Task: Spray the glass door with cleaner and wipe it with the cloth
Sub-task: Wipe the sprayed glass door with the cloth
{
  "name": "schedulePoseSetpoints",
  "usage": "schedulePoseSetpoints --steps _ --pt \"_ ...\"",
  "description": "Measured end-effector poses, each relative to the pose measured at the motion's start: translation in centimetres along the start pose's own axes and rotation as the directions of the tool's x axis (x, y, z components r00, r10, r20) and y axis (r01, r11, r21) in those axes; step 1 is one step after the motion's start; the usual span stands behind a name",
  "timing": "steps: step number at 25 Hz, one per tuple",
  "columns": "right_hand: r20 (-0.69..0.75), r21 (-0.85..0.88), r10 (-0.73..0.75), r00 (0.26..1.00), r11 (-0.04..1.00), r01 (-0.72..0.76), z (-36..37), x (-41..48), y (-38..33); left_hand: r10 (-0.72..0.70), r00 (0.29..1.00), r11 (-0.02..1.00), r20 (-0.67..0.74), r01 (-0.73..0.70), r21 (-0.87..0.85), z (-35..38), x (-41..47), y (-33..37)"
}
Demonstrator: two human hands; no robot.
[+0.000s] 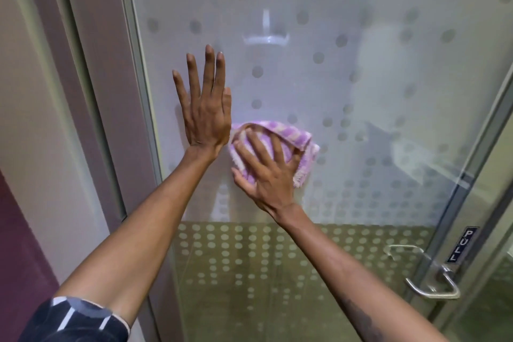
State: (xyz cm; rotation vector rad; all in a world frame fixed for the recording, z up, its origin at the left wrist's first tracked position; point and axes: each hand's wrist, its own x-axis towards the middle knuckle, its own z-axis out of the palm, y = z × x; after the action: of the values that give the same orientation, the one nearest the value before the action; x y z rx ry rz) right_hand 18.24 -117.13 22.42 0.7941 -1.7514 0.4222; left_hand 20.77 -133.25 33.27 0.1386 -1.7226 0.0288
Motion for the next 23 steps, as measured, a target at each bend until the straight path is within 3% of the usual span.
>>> schedulePoseSetpoints --steps 2,4,6,8,10,13,14,15,16,17,18,20,23 --pt "0.091 0.002 -0.32 0.943 0.947 0.321 0.2 -1.5 2.4 0.008 1.0 1.0 0.0 -0.008 0.009 0.1 0.0 0.0" --pt "0.209 0.045 -0.561 0.801 0.824 0.565 -0.7 -2.3 6.3 0.001 1.0 1.0 -0.015 -0.001 0.015 0.0 0.1 -0.1" --pt "0.279 0.057 -0.636 0.719 0.759 0.649 -2.4 -2.9 10.6 -0.006 1.0 1.0 -0.024 0.006 0.019 0.1 0.1 -0.1" --pt "0.273 -0.002 -0.588 0.761 0.791 0.612 -4.3 -4.2 14.7 -0.01 0.999 1.0 -0.031 0.011 0.02 0.2 0.1 0.0" --pt "0.204 -0.066 -0.437 0.876 0.887 0.457 -5.9 -6.2 18.2 -0.013 0.999 1.0 -0.036 0.014 0.026 0.2 0.0 0.0" --pt "0.048 -0.068 0.015 0.999 0.998 -0.012 -6.6 -10.1 19.5 -0.025 0.999 0.999 -0.04 0.026 0.023 0.3 0.1 0.2" --pt "-0.022 -0.039 0.227 0.974 0.973 -0.228 -6.1 -11.2 18.3 -0.03 0.999 0.999 -0.042 0.031 0.022 0.3 0.1 0.3" --pt "-0.097 0.017 0.452 0.887 0.891 -0.453 -5.1 -11.9 16.3 -0.032 0.998 0.999 -0.046 0.033 0.024 0.4 0.0 0.3" --pt "-0.159 0.099 0.649 0.744 0.76 -0.642 -3.9 -12.4 14.0 -0.032 0.998 0.999 -0.054 0.034 0.027 0.5 0.0 0.3" --pt "-0.191 0.188 0.78 0.595 0.624 -0.758 -2.7 -12.4 11.3 -0.03 0.998 0.999 -0.061 0.032 0.03 0.6 0.0 0.2" --pt "-0.199 0.263 0.847 0.492 0.53 -0.806 -1.7 -12.0 8.8 -0.026 0.997 0.999 -0.067 0.028 0.031 0.8 0.0 0.1" --pt "-0.176 0.321 0.88 0.441 0.475 -0.819 0.1 -11.0 4.3 -0.013 0.997 0.999 -0.078 0.015 0.028 1.2 0.0 -0.2" --pt "-0.101 0.248 0.85 0.516 0.524 -0.815 1.1 -8.6 -1.2 -0.008 0.997 0.999 -0.079 0.011 0.033 1.5 -0.1 -0.5"
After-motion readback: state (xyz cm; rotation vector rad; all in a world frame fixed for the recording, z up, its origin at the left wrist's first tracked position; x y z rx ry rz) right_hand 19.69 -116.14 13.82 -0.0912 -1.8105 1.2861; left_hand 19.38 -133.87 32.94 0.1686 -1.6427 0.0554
